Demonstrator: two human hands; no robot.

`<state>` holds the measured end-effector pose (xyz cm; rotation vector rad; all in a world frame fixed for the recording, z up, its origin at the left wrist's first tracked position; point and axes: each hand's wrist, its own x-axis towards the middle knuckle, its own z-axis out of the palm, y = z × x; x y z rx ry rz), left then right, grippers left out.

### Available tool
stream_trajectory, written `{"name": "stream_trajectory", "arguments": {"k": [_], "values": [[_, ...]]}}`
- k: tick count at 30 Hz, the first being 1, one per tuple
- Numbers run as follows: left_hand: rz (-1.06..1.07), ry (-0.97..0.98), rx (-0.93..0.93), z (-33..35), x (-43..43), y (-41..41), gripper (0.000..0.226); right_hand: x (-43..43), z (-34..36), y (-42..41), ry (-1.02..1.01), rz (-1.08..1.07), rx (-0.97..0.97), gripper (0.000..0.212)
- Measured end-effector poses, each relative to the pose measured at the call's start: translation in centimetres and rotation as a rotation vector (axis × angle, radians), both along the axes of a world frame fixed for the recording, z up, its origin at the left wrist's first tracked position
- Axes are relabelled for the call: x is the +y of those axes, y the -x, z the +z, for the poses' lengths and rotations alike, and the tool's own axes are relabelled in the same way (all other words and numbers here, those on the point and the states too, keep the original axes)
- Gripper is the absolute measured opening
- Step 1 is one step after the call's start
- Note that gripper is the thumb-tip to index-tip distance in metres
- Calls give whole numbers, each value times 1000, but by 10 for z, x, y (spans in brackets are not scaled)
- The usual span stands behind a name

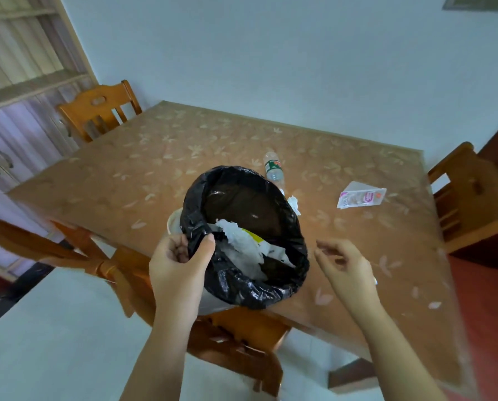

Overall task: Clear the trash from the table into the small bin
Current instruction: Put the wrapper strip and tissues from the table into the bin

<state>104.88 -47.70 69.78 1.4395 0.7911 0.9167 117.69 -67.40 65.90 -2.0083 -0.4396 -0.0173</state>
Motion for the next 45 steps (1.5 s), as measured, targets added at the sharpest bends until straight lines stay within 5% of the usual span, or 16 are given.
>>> {"name": "stream_trajectory", "arguments": {"k": [15,27,34,45], "values": [[15,128,-10,-15,-58,-15,14,-108,-69,-8,107,-249,212,9],[241,119,60,-26,-128,-115,23,-166,-122,-164,341,56,438,31],[338,164,61,-23,-145,-122,19,-144,-151,-181,347,258,491,19],[328,171,142,-20,-160,-120,17,-147,-158,-175,302,175,530,19]]}}
